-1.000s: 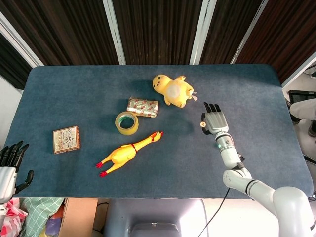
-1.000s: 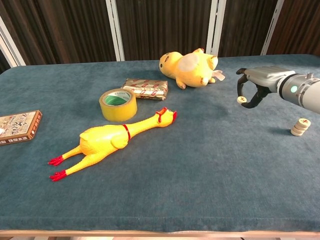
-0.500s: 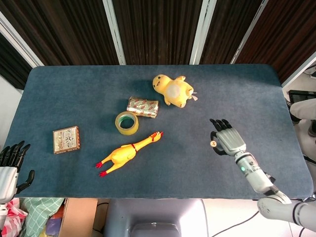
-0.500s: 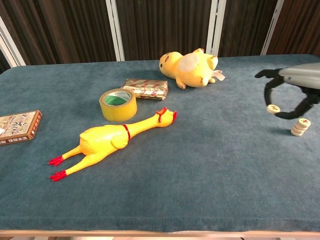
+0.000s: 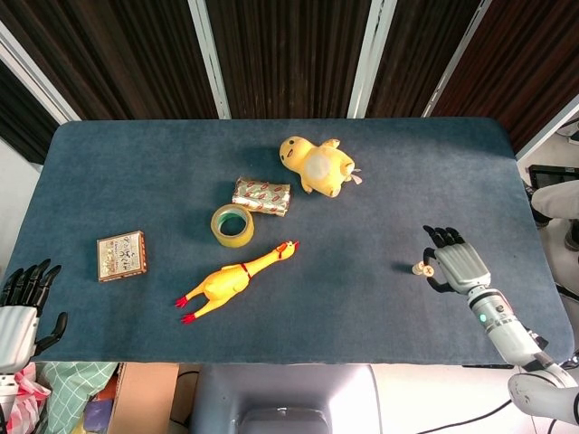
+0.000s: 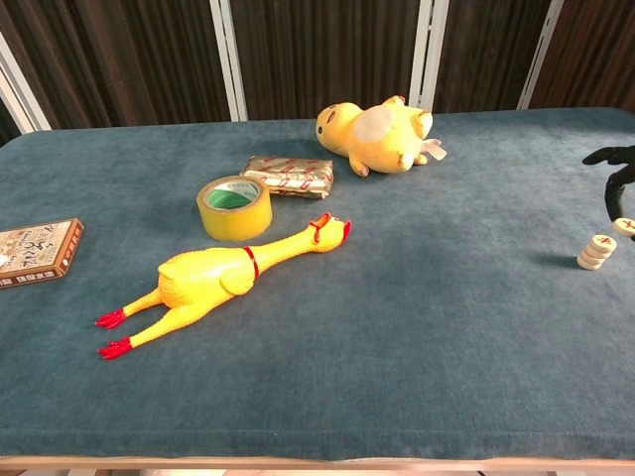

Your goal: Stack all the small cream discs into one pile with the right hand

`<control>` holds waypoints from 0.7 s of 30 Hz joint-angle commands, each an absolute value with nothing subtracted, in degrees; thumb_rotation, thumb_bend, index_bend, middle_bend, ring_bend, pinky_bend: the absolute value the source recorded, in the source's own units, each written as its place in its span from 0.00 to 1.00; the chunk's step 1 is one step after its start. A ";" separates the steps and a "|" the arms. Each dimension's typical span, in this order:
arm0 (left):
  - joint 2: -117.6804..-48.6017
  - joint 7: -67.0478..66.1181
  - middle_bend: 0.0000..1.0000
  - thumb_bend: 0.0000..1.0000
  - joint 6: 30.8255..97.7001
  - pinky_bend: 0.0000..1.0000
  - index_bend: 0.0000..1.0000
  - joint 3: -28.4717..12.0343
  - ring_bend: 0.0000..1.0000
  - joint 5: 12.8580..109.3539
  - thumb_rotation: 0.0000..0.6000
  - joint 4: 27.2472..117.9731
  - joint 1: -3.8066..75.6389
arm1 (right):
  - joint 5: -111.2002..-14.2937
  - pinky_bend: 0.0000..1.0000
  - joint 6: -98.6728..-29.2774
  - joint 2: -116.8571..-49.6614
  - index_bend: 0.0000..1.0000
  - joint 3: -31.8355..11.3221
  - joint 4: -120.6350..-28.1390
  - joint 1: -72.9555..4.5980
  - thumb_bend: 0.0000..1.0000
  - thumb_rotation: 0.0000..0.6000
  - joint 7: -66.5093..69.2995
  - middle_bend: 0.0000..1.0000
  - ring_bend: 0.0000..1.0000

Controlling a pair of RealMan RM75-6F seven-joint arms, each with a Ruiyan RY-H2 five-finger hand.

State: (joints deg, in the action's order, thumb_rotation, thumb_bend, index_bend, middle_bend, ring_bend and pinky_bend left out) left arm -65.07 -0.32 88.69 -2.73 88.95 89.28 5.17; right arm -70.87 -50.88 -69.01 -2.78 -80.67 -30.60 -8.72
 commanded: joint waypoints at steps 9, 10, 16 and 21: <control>-64.96 -0.16 0.00 0.44 88.17 0.07 0.00 -2.75 0.00 88.68 1.00 89.27 5.39 | -67.68 0.00 -48.08 -72.75 0.64 -3.93 -74.48 -31.79 0.47 1.00 -9.93 0.12 0.00; -64.94 -0.05 0.00 0.44 88.16 0.07 0.00 -2.77 0.00 88.68 1.00 89.25 5.41 | -67.51 0.00 -47.76 -72.89 0.64 -4.05 -74.20 -31.88 0.47 1.00 -9.64 0.12 0.00; -64.78 0.45 0.00 0.44 88.61 0.07 0.00 -2.73 0.00 88.91 1.00 89.20 5.24 | -66.95 0.00 -46.93 -73.40 0.64 -4.32 -73.24 -32.19 0.47 1.00 -9.49 0.12 0.00; -64.82 0.83 0.00 0.44 88.92 0.07 0.00 -2.68 0.00 89.23 1.00 89.01 5.17 | -66.43 0.00 -46.40 -73.82 0.62 -4.49 -72.96 -32.53 0.47 1.00 -9.97 0.12 0.00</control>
State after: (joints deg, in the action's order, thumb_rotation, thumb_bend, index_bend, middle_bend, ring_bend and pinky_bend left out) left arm -64.81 0.84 88.92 -2.69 89.23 89.01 5.18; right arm -66.51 -46.44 -73.73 -4.47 -73.04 -32.47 -9.87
